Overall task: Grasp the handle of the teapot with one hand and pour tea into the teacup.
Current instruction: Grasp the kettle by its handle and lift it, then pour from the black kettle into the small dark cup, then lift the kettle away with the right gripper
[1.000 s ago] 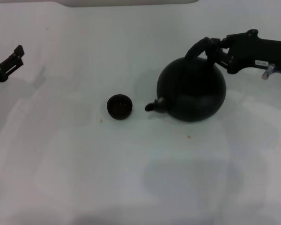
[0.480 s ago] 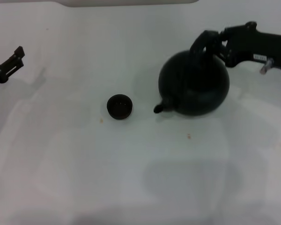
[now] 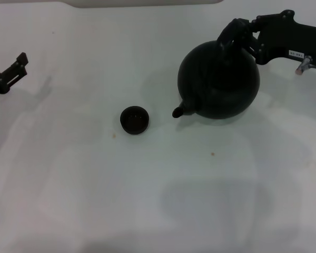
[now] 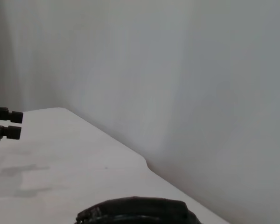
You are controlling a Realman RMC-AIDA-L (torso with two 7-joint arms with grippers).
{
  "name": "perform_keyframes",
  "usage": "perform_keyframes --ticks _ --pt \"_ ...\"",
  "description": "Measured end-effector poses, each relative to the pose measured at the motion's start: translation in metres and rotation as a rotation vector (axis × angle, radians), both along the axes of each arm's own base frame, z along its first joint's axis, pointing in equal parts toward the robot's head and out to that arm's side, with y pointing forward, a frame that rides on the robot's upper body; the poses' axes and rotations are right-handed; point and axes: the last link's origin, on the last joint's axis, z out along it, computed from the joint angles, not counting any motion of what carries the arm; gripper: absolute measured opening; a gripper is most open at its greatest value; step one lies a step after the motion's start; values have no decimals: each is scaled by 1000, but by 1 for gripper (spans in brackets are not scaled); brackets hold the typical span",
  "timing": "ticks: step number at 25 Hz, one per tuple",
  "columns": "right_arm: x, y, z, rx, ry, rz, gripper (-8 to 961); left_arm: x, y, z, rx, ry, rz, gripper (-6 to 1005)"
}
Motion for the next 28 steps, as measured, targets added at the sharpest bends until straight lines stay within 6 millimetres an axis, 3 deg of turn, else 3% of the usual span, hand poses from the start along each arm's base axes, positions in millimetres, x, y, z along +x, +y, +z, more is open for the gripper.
perform_keyframes --ticks 9,17,28 --pt "-19 -6 2 169 -117 100 119 0 0 1 0 1 -1 879" --pt "-39 -11 -9 254 -188 125 117 0 0 1 0 3 -2 880" --pt "-42 -20 -17 281 -203 105 115 0 0 1 -1 3 -2 879"
